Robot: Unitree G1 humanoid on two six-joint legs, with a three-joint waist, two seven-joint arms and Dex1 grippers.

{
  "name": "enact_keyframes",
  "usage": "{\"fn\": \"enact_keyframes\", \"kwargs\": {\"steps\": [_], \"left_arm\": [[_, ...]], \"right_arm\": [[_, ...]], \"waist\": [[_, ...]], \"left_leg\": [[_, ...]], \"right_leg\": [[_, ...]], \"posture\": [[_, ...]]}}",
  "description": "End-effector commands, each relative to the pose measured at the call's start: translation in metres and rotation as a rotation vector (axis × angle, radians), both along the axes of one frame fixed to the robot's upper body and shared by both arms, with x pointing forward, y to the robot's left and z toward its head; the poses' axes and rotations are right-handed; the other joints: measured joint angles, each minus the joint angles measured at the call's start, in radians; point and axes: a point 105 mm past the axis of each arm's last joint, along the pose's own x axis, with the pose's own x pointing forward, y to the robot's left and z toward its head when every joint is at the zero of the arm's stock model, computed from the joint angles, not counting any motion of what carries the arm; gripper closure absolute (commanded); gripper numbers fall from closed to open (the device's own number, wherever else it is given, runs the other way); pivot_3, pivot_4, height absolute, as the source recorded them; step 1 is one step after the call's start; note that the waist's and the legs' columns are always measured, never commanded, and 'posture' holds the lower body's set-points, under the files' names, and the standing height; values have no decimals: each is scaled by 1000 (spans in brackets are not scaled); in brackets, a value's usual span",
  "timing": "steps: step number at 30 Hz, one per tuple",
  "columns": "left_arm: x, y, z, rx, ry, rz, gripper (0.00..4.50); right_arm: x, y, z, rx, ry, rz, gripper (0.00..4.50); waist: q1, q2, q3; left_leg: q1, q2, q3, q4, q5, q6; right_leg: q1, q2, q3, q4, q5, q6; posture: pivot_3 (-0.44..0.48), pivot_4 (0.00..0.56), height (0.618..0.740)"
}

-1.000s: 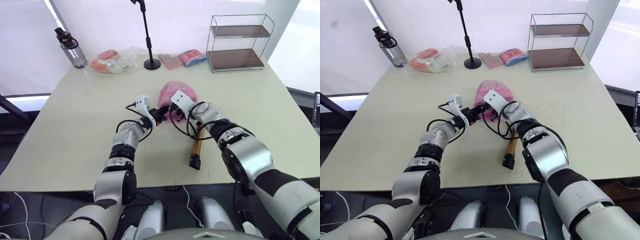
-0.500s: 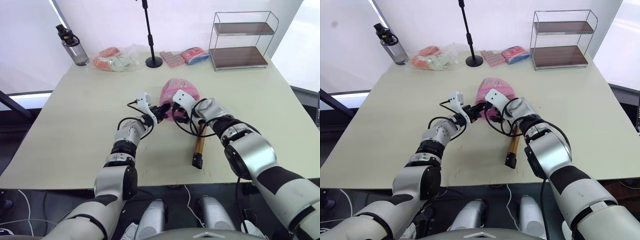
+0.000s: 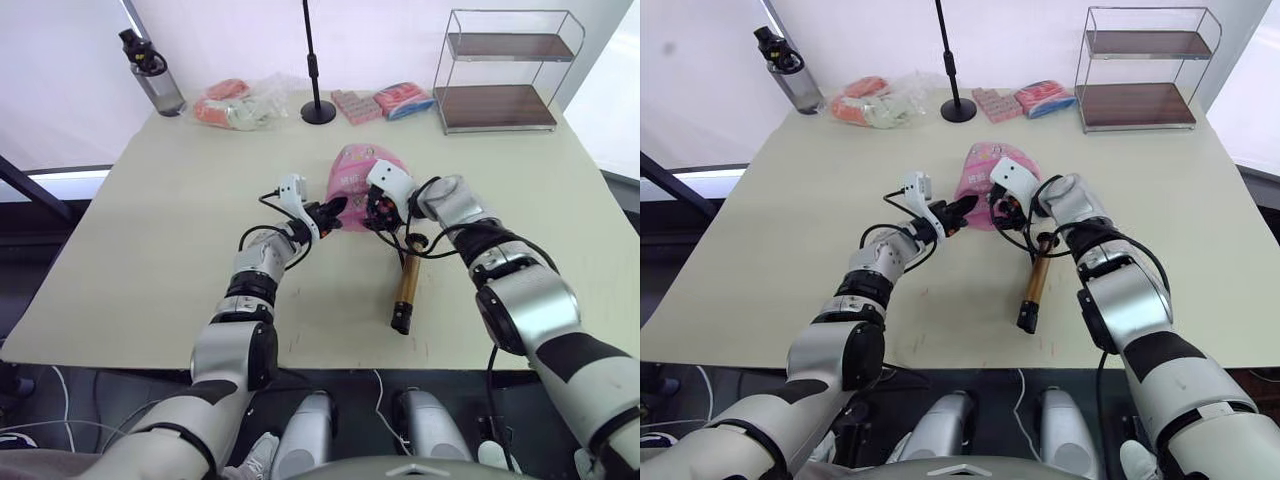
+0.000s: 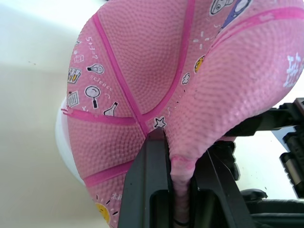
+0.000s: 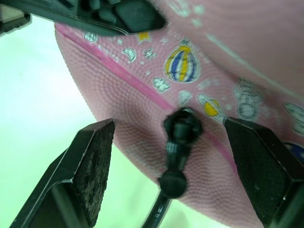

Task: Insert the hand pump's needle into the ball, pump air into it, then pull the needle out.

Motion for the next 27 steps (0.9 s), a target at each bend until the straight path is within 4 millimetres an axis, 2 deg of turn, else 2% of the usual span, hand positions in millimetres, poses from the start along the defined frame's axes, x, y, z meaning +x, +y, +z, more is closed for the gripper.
{"fn": "enact_keyframes", "kwargs": {"steps": [1, 9, 16, 23, 27], "left_arm": [[-11, 6, -40, 55, 144, 15, 4500], [-10, 2, -39, 53, 144, 4, 4500], [-10, 0, -39, 50, 143, 0, 4500], [-11, -3, -38, 52, 139, -17, 4500], [-8, -3, -32, 40, 125, -14, 4500]], "right_arm": [[-6, -13, 33, 73, -85, 23, 644], [-41, -35, 52, 196, -143, 26, 644], [-70, -69, 63, 317, -213, -17, 644], [-104, -113, 53, 396, -239, -135, 644], [-134, -141, 48, 460, -289, -201, 644]], "waist": [[4, 0, 0], [1, -1, 1], [10, -2, 2], [24, -3, 2], [24, -5, 3]], "left_leg": [[0, 0, 0, 0, 0, 0], [-1, -2, -2, -1, -2, 3], [-1, -3, -4, 0, -2, 3], [-2, -3, -4, -1, -2, 3], [-1, -2, -4, -1, -2, 4]], "right_leg": [[0, 0, 0, 0, 0, 0], [0, -2, -3, -1, 0, 0], [1, -3, -5, -2, 0, 0], [2, -3, -6, -5, 0, 0], [5, -3, -6, -8, 0, 1]], "posture": [[0, 150, 731], [0, 150, 731], [0, 150, 731], [0, 150, 731], [0, 150, 731]]}}
